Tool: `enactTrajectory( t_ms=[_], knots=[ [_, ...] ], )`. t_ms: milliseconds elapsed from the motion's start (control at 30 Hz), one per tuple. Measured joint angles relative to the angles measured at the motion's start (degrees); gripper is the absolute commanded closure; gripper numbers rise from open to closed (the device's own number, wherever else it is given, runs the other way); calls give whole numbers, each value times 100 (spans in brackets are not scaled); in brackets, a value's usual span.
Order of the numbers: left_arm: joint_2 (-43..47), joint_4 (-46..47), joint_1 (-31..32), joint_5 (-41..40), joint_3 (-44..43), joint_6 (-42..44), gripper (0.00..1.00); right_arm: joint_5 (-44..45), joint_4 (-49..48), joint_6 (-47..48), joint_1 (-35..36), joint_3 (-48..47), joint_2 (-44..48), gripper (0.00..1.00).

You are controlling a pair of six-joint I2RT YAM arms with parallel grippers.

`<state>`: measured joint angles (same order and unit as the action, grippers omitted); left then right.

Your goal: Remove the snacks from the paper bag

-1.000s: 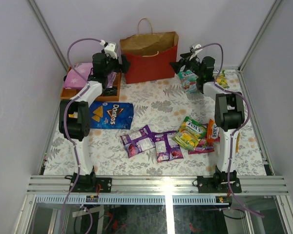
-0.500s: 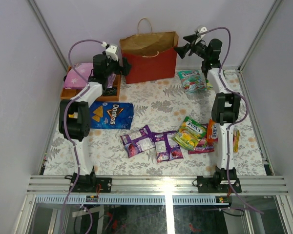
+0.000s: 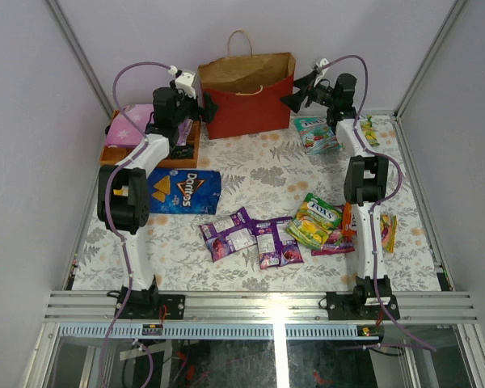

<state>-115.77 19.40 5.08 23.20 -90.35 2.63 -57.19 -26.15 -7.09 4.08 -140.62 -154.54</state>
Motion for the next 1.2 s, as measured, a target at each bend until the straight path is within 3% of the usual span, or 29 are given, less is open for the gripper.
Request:
enactTrajectory(
  t_ms=[267,733,867,967,1033,1100,1200],
  knots=[
    [-68,-4,0,57,-61,0,8,4,-168,11,245,-9,0,1],
    [-107,0,-33,50,-61,0,12,-238,-1123,-501,337,710,444,45],
    [-107,0,-37,-74,-61,4,13,-306,-1401,-634,337,1338,824,59],
    [-105,13,-37,-190,-42,9,14,-374,-1709,-748,337,2256,1340,58],
    [-74,46,-37,-269,37,9,14,-396,-1976,-828,337,2953,1716,51],
    [9,61,-37,-308,212,2,14,-396,-2347,-944,339,3718,2103,27],
    [151,72,-37,-323,459,-24,14,-398,-2743,-1082,339,4406,2439,4]
  ],
)
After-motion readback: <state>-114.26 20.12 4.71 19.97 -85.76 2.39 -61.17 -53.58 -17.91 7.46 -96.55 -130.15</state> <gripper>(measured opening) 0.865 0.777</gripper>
